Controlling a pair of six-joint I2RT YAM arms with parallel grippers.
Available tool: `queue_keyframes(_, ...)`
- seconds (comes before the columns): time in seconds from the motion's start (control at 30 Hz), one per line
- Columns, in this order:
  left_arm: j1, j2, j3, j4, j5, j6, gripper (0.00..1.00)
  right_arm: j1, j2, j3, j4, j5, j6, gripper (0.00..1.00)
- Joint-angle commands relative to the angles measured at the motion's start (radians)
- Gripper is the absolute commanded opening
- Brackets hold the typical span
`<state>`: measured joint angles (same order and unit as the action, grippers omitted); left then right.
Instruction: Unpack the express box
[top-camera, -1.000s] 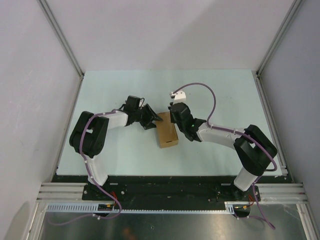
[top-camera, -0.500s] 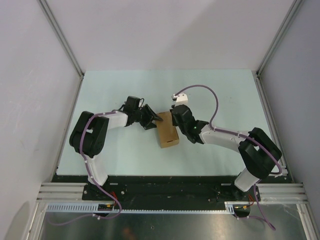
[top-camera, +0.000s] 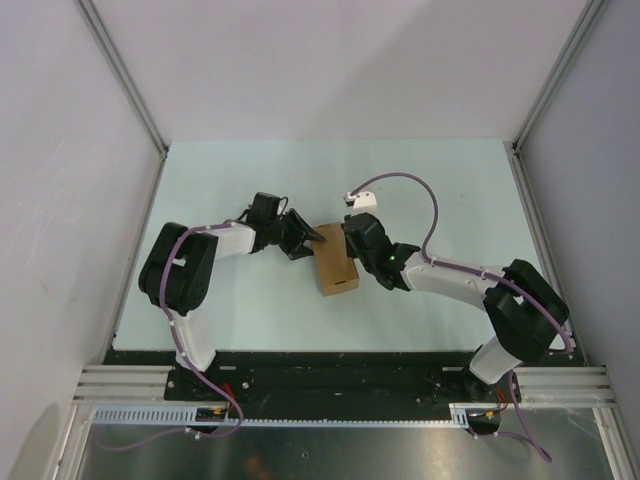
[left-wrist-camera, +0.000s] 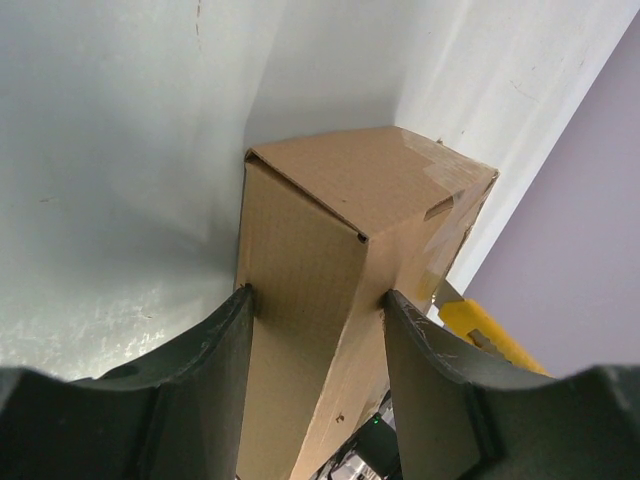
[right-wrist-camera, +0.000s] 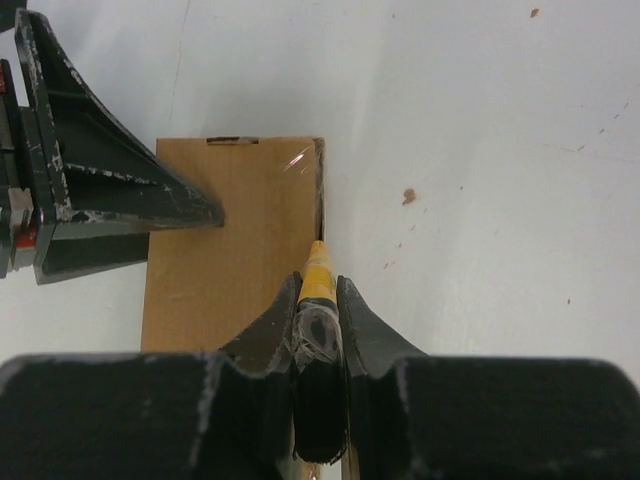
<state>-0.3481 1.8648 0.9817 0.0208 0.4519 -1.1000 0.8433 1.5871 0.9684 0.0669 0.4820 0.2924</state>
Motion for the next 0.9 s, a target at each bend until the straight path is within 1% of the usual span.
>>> queue_keyframes(0.0, 0.023, 0.059, -0.044, -0.124, -0.134, -0.054, 0.28, 0.037, -0.056, -0.014, -0.120, -0.017, 0.014, 0.00)
queue_keyframes(0.3, 0.026, 0.065, -0.040, -0.124, -0.136, -0.063, 0.27, 0.085, -0.114, -0.043, -0.203, 0.000, 0.053, 0.00)
queue_keyframes(0.73, 0.034, 0.073, -0.055, -0.122, -0.136, -0.083, 0.26, 0.140, -0.193, -0.100, -0.269, 0.043, 0.136, 0.00)
queue_keyframes(0.87, 0.035, 0.071, -0.058, -0.122, -0.131, -0.089, 0.25, 0.148, -0.228, -0.134, -0.283, 0.030, 0.174, 0.00)
